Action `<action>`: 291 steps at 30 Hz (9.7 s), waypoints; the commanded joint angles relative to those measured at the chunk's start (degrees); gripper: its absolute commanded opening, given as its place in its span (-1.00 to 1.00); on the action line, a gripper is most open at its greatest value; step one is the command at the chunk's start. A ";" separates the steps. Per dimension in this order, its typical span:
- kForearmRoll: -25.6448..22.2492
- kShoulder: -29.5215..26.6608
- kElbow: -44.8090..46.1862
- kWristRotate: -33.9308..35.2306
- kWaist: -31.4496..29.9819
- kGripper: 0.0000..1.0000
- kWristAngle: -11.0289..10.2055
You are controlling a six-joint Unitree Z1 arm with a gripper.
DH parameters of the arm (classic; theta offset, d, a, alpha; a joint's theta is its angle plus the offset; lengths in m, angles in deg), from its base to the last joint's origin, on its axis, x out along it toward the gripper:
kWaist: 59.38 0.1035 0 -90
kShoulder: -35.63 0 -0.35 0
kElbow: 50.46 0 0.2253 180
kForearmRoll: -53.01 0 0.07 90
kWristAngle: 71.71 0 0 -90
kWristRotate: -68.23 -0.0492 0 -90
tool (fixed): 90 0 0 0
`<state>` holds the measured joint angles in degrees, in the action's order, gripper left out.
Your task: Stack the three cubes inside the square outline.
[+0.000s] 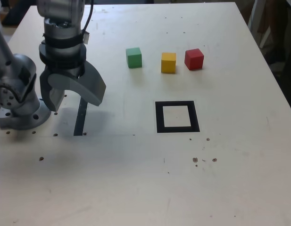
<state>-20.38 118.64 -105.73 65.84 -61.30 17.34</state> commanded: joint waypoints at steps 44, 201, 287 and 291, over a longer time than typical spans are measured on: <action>-6.06 8.92 -25.45 -21.80 12.16 1.00 -6.83; -27.76 38.94 -60.87 1.67 0.50 -0.23 -5.88; -21.37 48.66 -66.18 -29.57 24.58 0.16 -13.76; -20.83 49.11 -66.51 -29.52 24.56 -0.26 -13.78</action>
<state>-41.45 167.57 -171.97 36.34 -36.82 3.66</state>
